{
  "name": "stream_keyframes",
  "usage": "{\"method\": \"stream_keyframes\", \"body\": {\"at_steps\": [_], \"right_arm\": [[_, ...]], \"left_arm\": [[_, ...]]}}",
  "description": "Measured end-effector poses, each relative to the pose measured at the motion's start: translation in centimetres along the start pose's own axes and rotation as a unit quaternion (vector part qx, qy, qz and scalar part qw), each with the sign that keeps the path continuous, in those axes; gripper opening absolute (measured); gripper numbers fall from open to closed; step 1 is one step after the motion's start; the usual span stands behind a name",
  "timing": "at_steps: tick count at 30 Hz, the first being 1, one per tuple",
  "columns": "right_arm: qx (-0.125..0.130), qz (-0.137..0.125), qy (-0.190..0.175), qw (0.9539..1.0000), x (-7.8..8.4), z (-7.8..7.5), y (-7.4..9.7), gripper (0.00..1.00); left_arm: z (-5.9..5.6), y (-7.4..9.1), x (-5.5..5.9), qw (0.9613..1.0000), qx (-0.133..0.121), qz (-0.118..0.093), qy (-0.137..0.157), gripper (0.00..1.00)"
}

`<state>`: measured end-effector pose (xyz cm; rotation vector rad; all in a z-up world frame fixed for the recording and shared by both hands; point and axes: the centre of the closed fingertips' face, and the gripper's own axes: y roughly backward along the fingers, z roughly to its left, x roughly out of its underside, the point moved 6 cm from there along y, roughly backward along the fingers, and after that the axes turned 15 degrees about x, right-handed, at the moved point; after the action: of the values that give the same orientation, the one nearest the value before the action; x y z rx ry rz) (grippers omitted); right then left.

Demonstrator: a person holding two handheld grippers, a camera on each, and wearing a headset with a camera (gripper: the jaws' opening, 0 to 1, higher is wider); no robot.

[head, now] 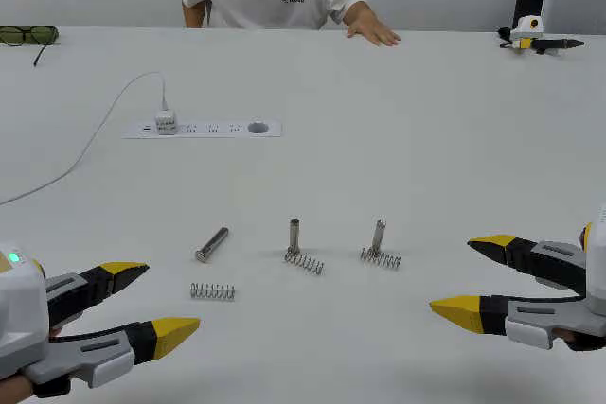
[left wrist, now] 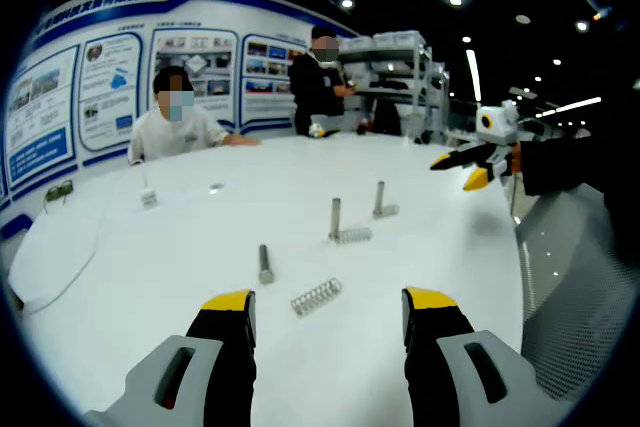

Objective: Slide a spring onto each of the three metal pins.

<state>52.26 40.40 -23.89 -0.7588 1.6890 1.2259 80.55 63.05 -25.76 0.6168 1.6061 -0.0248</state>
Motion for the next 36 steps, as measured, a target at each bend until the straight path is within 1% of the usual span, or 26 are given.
{"method": "stream_keyframes", "body": {"at_steps": [7,12,15,20,24,27,32,36], "right_arm": [[0.001,0.0,-0.004,1.0,0.0,0.1,0.0,0.65],[0.0,0.002,-0.004,1.0,0.0,0.2,0.1,0.65],[0.001,0.002,-0.004,1.0,0.0,0.1,0.1,0.65],[0.004,0.001,-0.004,1.0,0.0,0.0,0.2,0.65],[0.005,0.001,-0.003,1.0,0.0,-0.1,0.3,0.65],[0.005,0.001,-0.002,1.0,0.0,-0.1,0.3,0.65],[0.005,0.002,-0.003,1.0,0.0,-0.1,0.2,0.65],[0.003,0.003,-0.002,1.0,0.1,0.0,0.2,0.65]], "left_arm": [[0.5,0.4,-0.4,1.0,-0.007,-0.004,0.002,0.59],[0.9,0.4,-0.8,0.9999,-0.01,-0.003,-0.002,0.59],[1.2,0.2,-1.0,0.9999,-0.01,0.002,-0.005,0.58],[1.6,0.0,-1.5,0.9999,-0.011,0.004,-0.007,0.56],[2.1,-0.3,-1.8,0.9998,-0.009,0.014,-0.011,0.55],[2.5,-0.6,-2.1,0.9997,-0.009,0.019,-0.015,0.53],[3.9,-1.0,-2.4,0.9995,-0.013,0.027,-0.014,0.51],[4.8,-1.6,-2.9,0.9991,-0.015,0.038,-0.015,0.49]]}}
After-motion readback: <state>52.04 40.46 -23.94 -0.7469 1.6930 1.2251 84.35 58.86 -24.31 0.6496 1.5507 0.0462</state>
